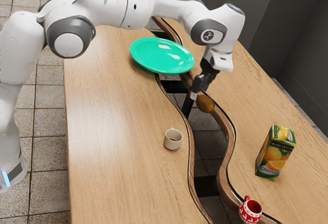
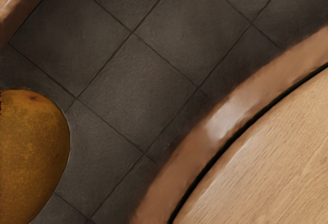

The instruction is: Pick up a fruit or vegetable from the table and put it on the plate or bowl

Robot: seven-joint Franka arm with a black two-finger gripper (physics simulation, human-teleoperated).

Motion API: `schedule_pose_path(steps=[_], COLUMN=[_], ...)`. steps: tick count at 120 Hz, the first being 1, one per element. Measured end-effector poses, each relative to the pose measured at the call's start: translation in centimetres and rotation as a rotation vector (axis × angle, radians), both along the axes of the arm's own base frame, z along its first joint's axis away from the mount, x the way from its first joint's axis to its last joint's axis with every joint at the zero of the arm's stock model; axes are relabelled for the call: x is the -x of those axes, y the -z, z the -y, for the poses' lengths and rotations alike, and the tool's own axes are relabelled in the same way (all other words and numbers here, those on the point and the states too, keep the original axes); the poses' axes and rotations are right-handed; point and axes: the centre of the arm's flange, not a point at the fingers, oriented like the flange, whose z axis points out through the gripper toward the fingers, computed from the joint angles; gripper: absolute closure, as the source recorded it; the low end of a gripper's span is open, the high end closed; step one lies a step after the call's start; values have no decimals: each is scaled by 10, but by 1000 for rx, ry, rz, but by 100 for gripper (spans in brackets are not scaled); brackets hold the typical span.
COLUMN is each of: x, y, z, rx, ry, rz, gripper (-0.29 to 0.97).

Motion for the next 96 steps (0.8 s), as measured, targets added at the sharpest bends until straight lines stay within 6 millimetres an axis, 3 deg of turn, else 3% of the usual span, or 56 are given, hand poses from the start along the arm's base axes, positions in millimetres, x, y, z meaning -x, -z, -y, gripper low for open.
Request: schedule_pose_path(steps=[15, 43, 96], x=[-15, -21, -40], y=[26, 25, 62], z=[-13, -41, -45], rx=[-2, -9, -1], ry=[32, 66, 138], rz=[23, 72, 99], gripper=[2, 2, 2])
